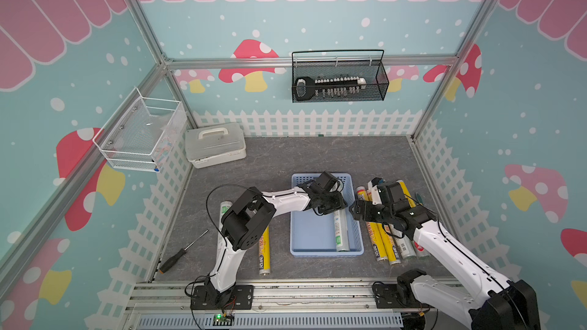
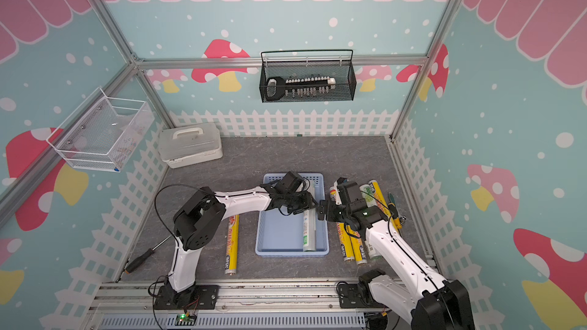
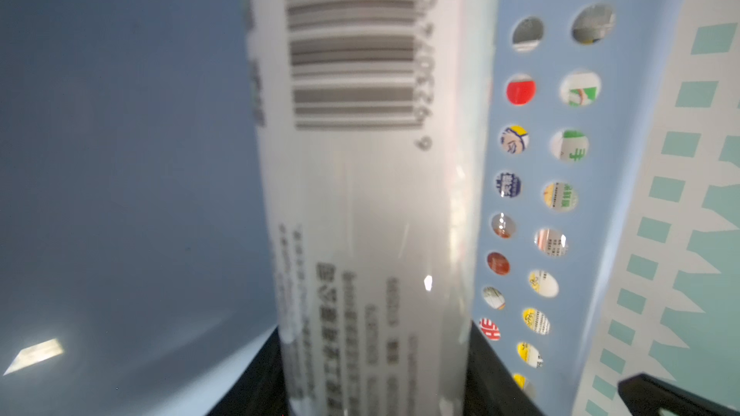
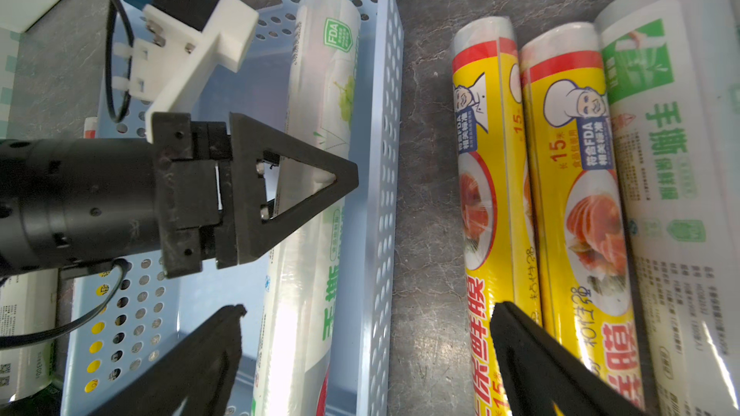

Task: Put the plastic wrap into the basket
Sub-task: Place the plastic wrap in the basket.

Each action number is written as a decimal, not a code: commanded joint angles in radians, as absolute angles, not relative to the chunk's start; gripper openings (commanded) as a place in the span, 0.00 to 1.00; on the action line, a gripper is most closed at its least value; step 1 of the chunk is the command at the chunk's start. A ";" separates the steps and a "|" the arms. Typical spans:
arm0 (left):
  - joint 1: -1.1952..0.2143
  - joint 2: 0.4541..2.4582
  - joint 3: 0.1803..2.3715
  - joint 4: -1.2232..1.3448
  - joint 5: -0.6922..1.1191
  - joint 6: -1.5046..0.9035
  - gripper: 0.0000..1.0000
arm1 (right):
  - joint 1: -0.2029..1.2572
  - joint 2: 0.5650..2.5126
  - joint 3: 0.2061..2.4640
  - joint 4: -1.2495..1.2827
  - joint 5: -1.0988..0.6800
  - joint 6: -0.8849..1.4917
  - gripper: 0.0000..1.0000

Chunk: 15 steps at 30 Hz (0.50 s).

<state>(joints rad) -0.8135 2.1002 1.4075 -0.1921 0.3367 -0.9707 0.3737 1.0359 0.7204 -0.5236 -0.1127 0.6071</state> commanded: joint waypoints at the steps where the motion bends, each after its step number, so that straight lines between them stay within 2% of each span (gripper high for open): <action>1: -0.819 2.105 1.448 -0.130 0.382 -1.002 0.47 | 0.371 1.019 0.701 -0.524 -0.098 0.620 0.99; 3: -0.819 2.105 1.445 -0.128 0.378 -1.010 0.55 | 0.371 1.019 0.699 -0.524 -0.098 0.624 0.99; 9: -0.821 2.083 1.430 -0.123 0.377 -1.015 0.63 | 0.371 1.011 0.696 -0.527 -0.093 0.630 0.99; 15: -0.821 2.053 1.403 -0.102 0.394 -1.029 0.62 | 0.371 1.002 0.696 -0.531 -0.093 0.637 0.99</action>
<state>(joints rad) -0.8143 2.1014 1.4078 -0.1368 0.3717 -1.0172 0.3737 1.0199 0.7082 -0.5240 -0.1032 0.6243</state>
